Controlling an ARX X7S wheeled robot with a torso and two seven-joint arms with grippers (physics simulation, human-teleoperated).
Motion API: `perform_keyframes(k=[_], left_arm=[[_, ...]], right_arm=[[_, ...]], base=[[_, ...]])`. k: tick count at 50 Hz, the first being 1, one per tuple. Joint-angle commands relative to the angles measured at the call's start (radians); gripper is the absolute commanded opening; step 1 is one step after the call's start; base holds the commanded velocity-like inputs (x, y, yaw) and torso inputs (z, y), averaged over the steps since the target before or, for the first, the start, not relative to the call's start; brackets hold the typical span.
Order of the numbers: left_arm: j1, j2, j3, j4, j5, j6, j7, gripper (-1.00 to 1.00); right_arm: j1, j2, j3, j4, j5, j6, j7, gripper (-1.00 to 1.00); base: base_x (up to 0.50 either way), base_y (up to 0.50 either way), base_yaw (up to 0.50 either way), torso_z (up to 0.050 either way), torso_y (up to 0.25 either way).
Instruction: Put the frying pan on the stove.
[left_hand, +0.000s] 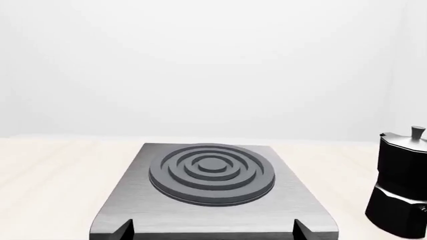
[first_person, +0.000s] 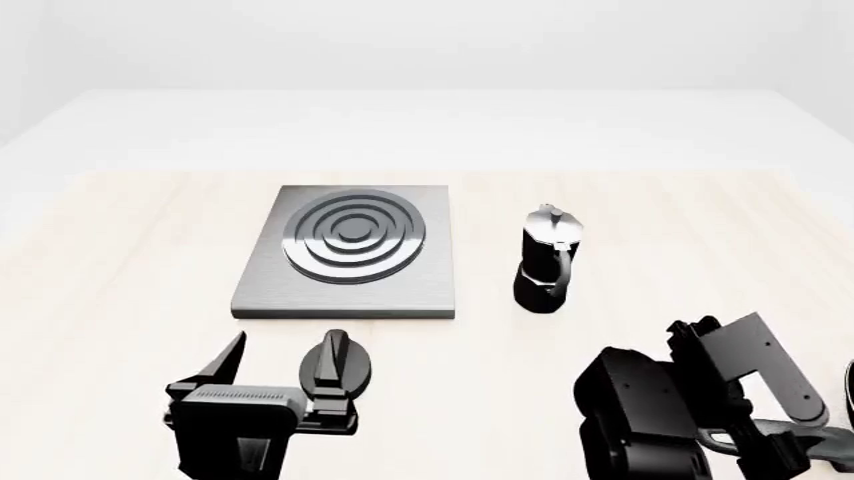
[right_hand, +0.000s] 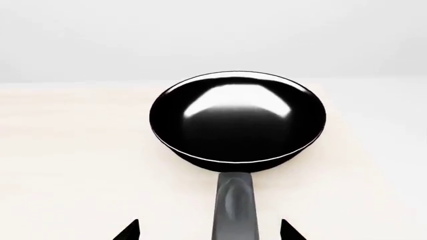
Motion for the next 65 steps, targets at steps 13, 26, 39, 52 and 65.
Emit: perform_keyframes(k=[13,26,39,52,65], left_arm=[[-0.003,-0.007,0.008,-0.006,-0.003,0.006,-0.006,1.0],[-0.013,-0.01,0.015,-0.009,-0.003,-0.001,-0.011,1.0],[-0.014,-0.007,0.021,-0.016,-0.001,0.006,-0.018,1.0],[-0.016,-0.01,0.026,-0.012,-0.002,0.002,-0.026,1.0],[-0.023,-0.017,0.031,0.001,-0.004,-0.01,-0.032,1.0]], right_arm=[[-0.019,0.015,0.029,0.072,0.046,-0.043,-0.036,1.0],[-0.025,0.025,0.042,0.098,0.075,-0.055,-0.057,1.0],[-0.03,0.035,0.064,0.115,0.098,-0.07,-0.063,1.0],[-0.027,0.038,0.075,0.14,0.112,-0.08,-0.068,1.0],[-0.025,0.04,0.067,0.134,0.112,-0.074,-0.064,-1.0]], base=[[0.0,0.0,0.0,0.0,0.0],[0.0,0.0,0.0,0.0,0.0],[0.0,0.0,0.0,0.0,0.0],[0.0,0.0,0.0,0.0,0.0],[0.0,0.0,0.0,0.0,0.0]])
